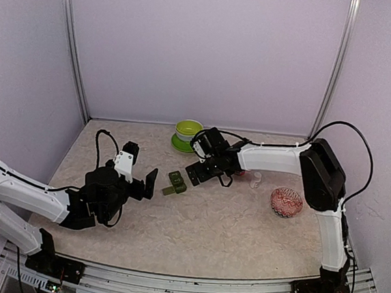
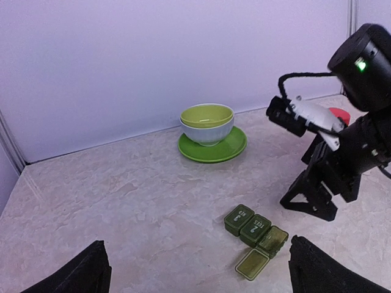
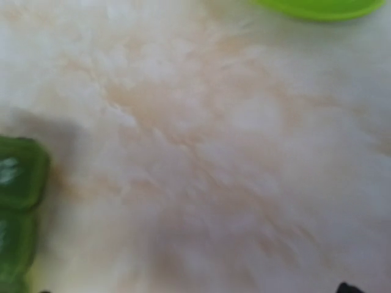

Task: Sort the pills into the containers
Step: Rotate the pill container at the center of the board, then pick up the pill bottle from the center of the board.

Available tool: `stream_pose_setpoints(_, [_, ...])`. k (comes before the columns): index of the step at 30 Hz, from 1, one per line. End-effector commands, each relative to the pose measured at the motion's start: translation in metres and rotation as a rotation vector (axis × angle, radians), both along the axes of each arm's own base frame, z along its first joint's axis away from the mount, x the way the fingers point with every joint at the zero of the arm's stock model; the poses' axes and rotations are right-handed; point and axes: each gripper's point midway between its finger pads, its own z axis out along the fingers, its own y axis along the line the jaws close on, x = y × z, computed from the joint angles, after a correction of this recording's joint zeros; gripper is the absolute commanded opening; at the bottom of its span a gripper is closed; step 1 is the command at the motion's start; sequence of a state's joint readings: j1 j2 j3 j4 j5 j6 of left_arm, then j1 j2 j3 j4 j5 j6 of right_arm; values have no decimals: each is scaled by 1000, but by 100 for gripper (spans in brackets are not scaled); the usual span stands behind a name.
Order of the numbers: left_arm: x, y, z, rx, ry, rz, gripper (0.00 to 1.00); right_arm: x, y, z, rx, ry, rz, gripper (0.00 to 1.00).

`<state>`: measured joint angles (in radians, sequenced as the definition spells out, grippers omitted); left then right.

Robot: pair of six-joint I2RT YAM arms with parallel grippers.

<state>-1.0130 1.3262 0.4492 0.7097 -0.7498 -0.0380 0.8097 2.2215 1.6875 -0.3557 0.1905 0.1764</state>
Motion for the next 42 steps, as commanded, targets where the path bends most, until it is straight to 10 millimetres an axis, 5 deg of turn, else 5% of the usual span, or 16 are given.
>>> stream_pose_setpoints(1, [2, 2, 4, -13, -5, 11, 99, -17, -18, 75, 106, -70, -61, 100])
stream_pose_setpoints(6, [1, 1, 4, -16, -5, -3, 99, -45, -57, 100, 133, -61, -138, 100])
stream_pose_setpoints(13, [-2, -1, 6, -39, -13, -36, 99, -69, -123, 94, 164, -21, -280, 100])
stream_pose_setpoints(24, [-2, -2, 3, -33, -9, -43, 99, -36, -209, 45, 109, 37, -486, 100])
stream_pose_setpoints(38, [-1, -2, 1, -20, -6, -43, 99, 3, -207, -3, 99, 115, -454, 88])
stream_pose_setpoints(42, [-1, -2, 1, -18, -6, -41, 99, 6, -205, -14, 88, 132, -448, 77])
